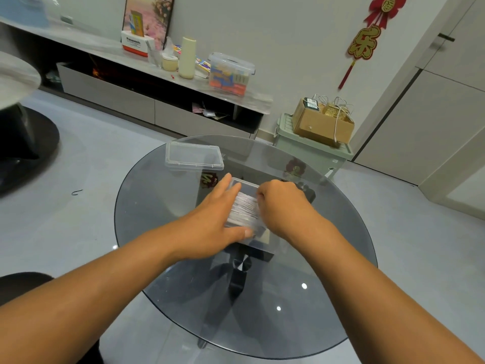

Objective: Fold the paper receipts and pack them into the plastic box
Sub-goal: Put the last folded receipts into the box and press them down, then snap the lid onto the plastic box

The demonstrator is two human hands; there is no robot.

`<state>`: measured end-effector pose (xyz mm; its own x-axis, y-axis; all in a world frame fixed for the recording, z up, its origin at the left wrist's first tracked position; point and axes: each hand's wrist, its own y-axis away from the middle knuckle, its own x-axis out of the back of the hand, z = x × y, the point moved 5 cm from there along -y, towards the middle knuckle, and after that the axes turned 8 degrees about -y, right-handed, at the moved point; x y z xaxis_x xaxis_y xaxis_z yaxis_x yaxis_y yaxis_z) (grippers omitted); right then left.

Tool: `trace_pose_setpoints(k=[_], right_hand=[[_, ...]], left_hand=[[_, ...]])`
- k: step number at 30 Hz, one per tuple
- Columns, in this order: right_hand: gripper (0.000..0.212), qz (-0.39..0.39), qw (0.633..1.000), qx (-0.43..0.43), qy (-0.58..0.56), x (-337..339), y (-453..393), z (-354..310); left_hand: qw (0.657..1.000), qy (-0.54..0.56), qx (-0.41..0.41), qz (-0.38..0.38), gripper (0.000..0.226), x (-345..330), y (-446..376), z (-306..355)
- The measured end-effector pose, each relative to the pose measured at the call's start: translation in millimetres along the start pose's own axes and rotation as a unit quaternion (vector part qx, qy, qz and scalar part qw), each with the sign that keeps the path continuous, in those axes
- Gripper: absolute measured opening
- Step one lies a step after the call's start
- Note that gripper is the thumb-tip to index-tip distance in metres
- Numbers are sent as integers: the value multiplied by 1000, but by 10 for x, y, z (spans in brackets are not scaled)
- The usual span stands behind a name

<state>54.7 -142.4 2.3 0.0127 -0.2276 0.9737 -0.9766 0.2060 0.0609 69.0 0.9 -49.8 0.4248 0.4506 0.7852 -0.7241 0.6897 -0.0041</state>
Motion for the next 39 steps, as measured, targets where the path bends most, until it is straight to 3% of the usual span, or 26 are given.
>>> trace_pose_setpoints(k=[5,8,10,12,14,16,19,22,25,29,33,39], right_hand=[[47,-168,985,30,-12,19,241,-225],[45,-168,984,17,-54,44,218,-142],[42,-111,989,-5,-94,131,175,-18],[40,-38,988,-37,-142,264,136,144],[39,-6,986,-56,-155,353,119,272],[37,-2,982,-72,-172,404,88,393],[33,-16,976,-88,-196,404,34,487],[30,6,974,-85,-208,448,-46,540],[24,65,965,-69,-243,565,-159,516],[24,83,936,-71,-335,587,-433,462],[26,41,904,-102,-412,508,-836,282],[36,-104,889,-165,-414,101,-1456,-95]], left_hand=[[997,79,7,-8,111,-125,-27,113],[993,116,2,-16,116,-100,-47,145],[991,136,5,-1,115,18,-43,182],[986,157,25,56,101,232,-93,132],[968,169,72,172,81,532,-204,-90],[940,129,138,285,69,822,-331,-426],[905,68,242,344,67,1067,-456,-880],[884,13,327,334,72,1125,-537,-1162],[872,-41,407,270,74,1060,-591,-1354],[878,-73,423,213,58,1052,-706,-1484],[896,-66,391,201,38,1065,-785,-1463],[917,-61,355,169,21,1020,-913,-1392]])
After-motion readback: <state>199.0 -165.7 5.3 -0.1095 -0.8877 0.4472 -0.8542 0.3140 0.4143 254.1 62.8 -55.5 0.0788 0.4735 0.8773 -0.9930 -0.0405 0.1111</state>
